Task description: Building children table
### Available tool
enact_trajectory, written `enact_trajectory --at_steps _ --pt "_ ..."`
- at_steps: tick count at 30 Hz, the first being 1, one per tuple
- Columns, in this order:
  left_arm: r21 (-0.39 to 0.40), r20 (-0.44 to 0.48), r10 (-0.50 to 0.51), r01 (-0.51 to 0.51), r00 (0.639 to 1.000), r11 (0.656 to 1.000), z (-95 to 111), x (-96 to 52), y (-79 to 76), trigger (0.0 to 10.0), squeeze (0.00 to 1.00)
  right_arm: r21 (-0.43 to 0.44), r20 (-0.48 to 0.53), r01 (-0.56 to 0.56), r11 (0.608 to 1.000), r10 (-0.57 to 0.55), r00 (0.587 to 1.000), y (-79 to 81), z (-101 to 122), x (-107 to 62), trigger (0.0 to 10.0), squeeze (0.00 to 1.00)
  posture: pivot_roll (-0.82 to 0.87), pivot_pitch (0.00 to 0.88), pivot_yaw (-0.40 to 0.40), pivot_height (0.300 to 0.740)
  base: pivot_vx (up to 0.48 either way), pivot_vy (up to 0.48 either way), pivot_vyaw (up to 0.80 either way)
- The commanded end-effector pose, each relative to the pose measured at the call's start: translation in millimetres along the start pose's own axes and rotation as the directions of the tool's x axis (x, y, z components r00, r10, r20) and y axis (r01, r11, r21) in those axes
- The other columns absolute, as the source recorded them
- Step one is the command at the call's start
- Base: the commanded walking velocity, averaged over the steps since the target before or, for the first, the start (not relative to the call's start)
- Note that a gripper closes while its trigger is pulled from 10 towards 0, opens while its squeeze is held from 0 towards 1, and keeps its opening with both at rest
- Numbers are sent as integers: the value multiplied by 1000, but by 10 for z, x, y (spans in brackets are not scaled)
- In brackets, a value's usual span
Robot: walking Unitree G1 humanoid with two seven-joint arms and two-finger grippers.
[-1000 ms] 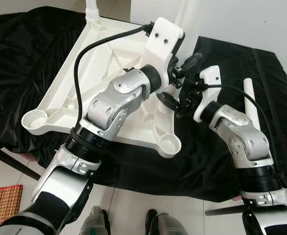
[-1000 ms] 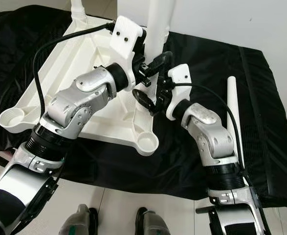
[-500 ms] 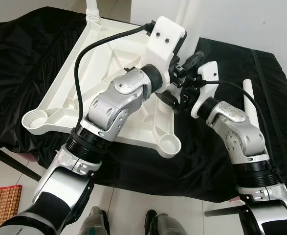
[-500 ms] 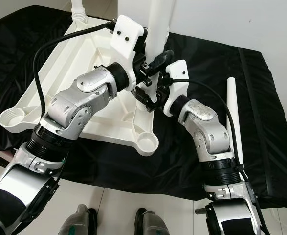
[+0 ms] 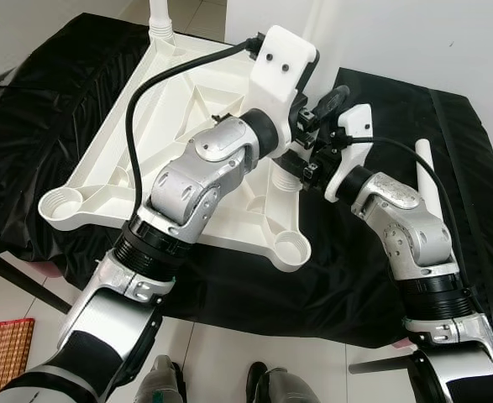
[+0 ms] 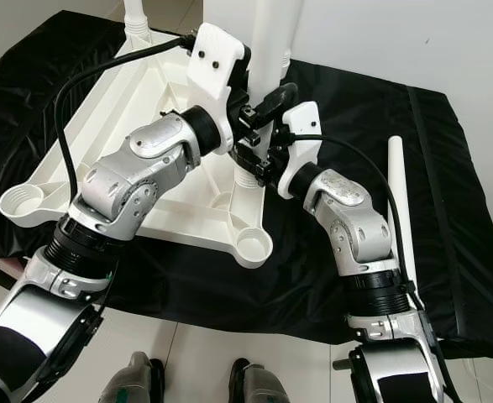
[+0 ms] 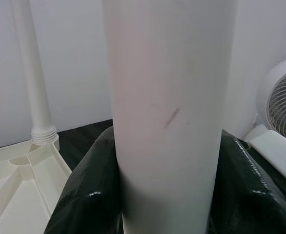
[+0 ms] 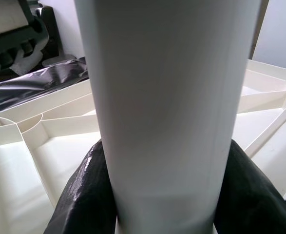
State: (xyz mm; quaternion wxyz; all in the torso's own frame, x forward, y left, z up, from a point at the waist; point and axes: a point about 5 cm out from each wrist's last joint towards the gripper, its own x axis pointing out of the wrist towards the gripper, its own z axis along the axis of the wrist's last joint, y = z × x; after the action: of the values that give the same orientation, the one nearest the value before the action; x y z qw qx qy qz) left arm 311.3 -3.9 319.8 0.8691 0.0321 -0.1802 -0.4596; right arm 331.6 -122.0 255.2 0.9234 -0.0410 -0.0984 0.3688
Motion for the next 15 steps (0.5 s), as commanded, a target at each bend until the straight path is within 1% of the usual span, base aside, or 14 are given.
enact_trajectory --at_steps 1,2,3,4,5,7,13,14,15 --pt "-10 24 -199 200 980 980 25 41 -271 10000 0 9 -9 26 1000 -26 1000 -39 4 3 0 0 54 139 -96 740 0 0 0" --pt "-36 31 -205 206 978 978 31 36 -274 10000 1000 3 -2 23 1000 -23 1000 -31 9 2 0 0 54 139 -96 740 0 0 0" --pt "-36 31 -205 206 978 978 31 36 -274 10000 1000 3 -2 23 1000 -23 1000 -31 9 2 0 0 54 139 -96 740 0 0 0" --pt "-55 38 -207 208 978 977 41 29 -268 10000 1000 3 3 34 999 -34 999 -31 10 2 10000 0 54 139 -96 740 0 0 0" --pt "-68 42 -204 206 978 976 50 23 -251 10000 1000 6 7 46 999 -46 999 -35 11 4 10000 0 56 146 -90 740 0 0 0" --pt "-68 42 -204 206 978 976 50 23 -251 10000 1000 6 7 46 999 -46 999 -35 11 4 10000 0 56 146 -90 740 0 0 0" --pt "-84 47 -177 181 983 980 72 12 -185 10000 1000 21 14 97 995 -97 995 -83 -5 -6 10000 0 56 146 -90 740 0 0 0" --pt "-92 49 -169 173 984 981 80 12 -168 10000 514 27 12 108 994 -108 994 -95 -12 -11 10000 0 56 146 -90 740 0 0 0" --pt "-116 60 -167 173 984 978 100 5 -151 10000 0 31 12 124 992 -124 992 -111 -19 -15 10000 0 58 150 -83 740 0 0 0"
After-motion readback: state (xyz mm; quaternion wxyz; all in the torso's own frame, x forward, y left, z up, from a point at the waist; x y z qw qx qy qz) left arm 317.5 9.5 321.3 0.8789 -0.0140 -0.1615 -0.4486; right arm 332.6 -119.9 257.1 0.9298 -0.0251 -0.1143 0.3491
